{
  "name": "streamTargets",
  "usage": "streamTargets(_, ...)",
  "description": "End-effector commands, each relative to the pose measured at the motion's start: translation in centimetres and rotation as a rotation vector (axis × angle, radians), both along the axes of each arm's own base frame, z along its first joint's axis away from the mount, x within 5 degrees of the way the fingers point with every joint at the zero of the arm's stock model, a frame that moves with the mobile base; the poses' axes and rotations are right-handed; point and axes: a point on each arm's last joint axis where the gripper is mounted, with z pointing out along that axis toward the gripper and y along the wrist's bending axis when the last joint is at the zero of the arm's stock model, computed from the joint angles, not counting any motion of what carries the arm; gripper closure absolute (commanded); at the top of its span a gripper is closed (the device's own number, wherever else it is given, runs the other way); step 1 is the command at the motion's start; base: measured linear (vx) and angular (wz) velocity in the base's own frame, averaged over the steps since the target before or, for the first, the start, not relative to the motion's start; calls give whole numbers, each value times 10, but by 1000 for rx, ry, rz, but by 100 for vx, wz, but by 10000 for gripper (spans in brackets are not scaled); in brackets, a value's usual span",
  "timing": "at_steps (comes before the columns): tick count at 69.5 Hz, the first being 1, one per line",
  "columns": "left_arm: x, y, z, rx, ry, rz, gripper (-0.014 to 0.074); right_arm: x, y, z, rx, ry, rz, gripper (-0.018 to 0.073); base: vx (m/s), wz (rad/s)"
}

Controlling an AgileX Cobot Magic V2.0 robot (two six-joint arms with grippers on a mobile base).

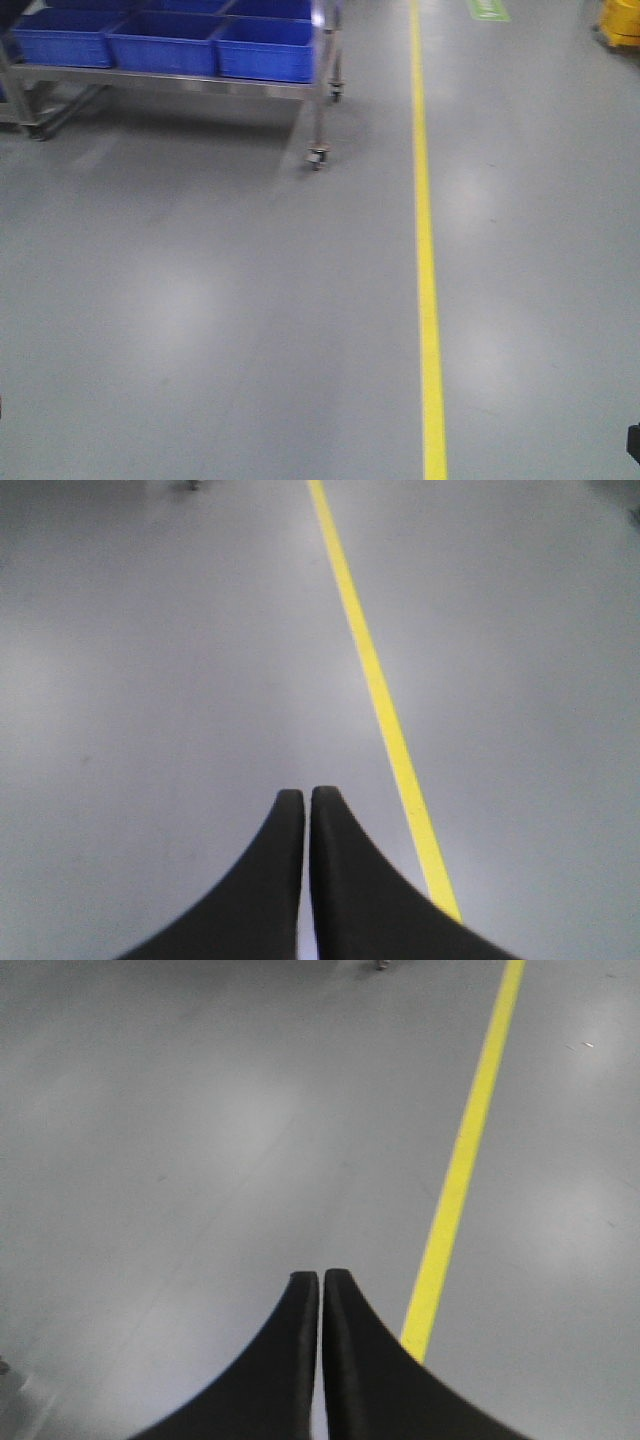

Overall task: Move and align brake pads A on conveyor
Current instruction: 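Turn the base to face the steel table with two brake pads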

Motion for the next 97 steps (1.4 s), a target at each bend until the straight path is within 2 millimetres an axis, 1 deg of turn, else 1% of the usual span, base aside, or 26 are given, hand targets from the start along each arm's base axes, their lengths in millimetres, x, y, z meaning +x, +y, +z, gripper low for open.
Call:
streamTargets(1,4,-1,13,-32,-74,4,603,4,-1,13,5,-84,-12,566,24,51)
streamTargets(54,4,-1,13,-32,-73,4,603,4,-1,13,5,-82,-11,566,18,83)
streamTargets(97,4,-1,13,-32,-73,4,603,4,-1,13,5,-82,-11,566,16,76)
